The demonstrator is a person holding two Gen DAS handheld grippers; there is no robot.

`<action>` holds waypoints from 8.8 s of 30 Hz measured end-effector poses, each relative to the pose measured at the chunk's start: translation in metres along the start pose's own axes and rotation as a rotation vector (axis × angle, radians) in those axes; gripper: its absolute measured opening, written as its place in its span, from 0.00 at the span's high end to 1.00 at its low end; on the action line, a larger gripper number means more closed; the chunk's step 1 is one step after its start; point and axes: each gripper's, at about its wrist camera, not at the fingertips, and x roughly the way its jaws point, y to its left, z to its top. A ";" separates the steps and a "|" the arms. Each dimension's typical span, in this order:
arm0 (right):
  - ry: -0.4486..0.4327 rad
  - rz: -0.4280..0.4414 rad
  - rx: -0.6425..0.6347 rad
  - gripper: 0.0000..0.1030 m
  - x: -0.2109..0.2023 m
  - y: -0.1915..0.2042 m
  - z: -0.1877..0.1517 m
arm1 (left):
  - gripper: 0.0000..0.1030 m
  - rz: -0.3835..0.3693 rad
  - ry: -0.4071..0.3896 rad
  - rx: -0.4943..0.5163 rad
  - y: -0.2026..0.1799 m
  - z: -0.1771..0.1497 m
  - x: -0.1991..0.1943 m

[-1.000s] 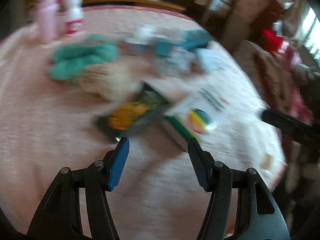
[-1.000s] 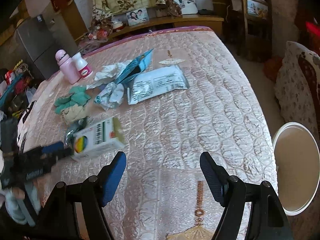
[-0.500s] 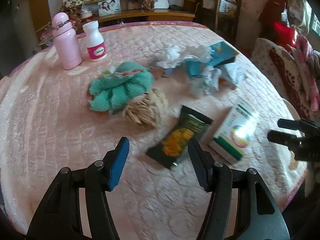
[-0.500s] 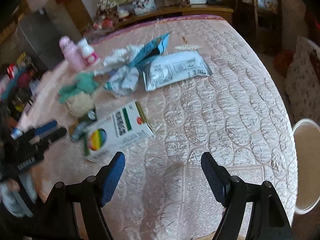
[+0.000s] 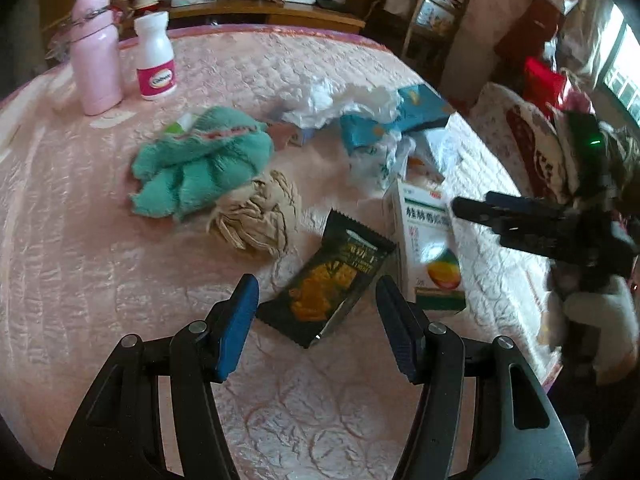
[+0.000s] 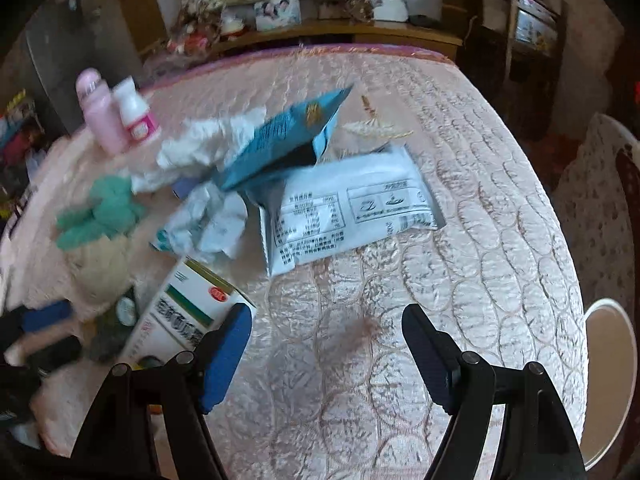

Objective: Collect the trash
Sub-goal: 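Grasp the dark snack wrapper with the left tool while the right tool grasps the green-and-white medicine box, then carry both items over the white bucket and open both tools to drop them, then move both empty tools back over the remaining trash on the bed, then grasp the brown crumpled paper ball with the left tool while the right tool grasps a white tissue, then carry both items over the white bucket and open both tools to drop them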

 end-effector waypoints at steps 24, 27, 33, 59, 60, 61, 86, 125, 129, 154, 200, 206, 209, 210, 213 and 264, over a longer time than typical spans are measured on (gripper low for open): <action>0.063 0.151 0.026 0.26 0.012 0.076 -0.015 | 0.71 0.081 -0.067 -0.051 -0.010 -0.030 -0.035; 0.048 0.135 -0.027 0.35 0.009 0.077 -0.018 | 0.71 0.067 -0.070 -0.051 -0.015 -0.030 -0.034; 0.046 0.132 -0.054 0.40 -0.018 0.035 -0.035 | 0.71 0.017 -0.072 -0.029 -0.041 -0.021 -0.026; -0.094 -0.070 0.280 0.41 -0.134 -0.205 -0.093 | 0.71 -0.170 -0.027 0.265 -0.266 0.044 0.048; -0.095 -0.077 0.290 0.41 -0.136 -0.212 -0.095 | 0.71 -0.174 -0.024 0.273 -0.273 0.045 0.052; -0.095 -0.084 0.299 0.41 -0.137 -0.219 -0.097 | 0.71 -0.177 -0.020 0.280 -0.281 0.047 0.055; -0.032 -0.202 0.496 0.41 -0.115 -0.330 -0.145 | 0.70 -0.243 0.108 0.380 -0.394 0.048 0.135; -0.111 -0.050 0.304 0.30 -0.124 -0.194 -0.087 | 0.47 -0.048 -0.108 0.192 -0.235 0.048 0.048; -0.104 -0.024 0.261 0.30 -0.112 -0.165 -0.076 | 0.47 -0.005 -0.130 0.139 -0.195 0.044 0.033; -0.045 0.175 0.067 0.29 -0.045 -0.014 -0.029 | 0.37 0.171 -0.199 -0.134 0.010 0.019 -0.039; -0.042 0.311 0.145 0.23 0.045 0.036 0.042 | 0.37 0.095 -0.156 -0.118 0.028 0.019 -0.011; -0.031 0.277 0.123 0.55 0.052 0.039 0.051 | 0.37 0.105 -0.153 -0.124 0.027 0.025 -0.001; -0.021 0.275 0.057 0.64 0.046 0.044 0.047 | 0.37 0.108 -0.152 -0.127 0.026 0.027 0.003; -0.022 0.276 0.041 0.67 0.043 0.044 0.044 | 0.37 0.106 -0.150 -0.126 0.025 0.027 0.004; -0.014 0.301 0.005 0.68 0.031 0.040 0.033 | 0.37 0.103 -0.148 -0.130 0.025 0.029 0.007; -0.091 0.160 0.053 0.69 -0.087 -0.082 -0.062 | 0.79 -0.018 -0.106 0.125 -0.157 0.018 0.018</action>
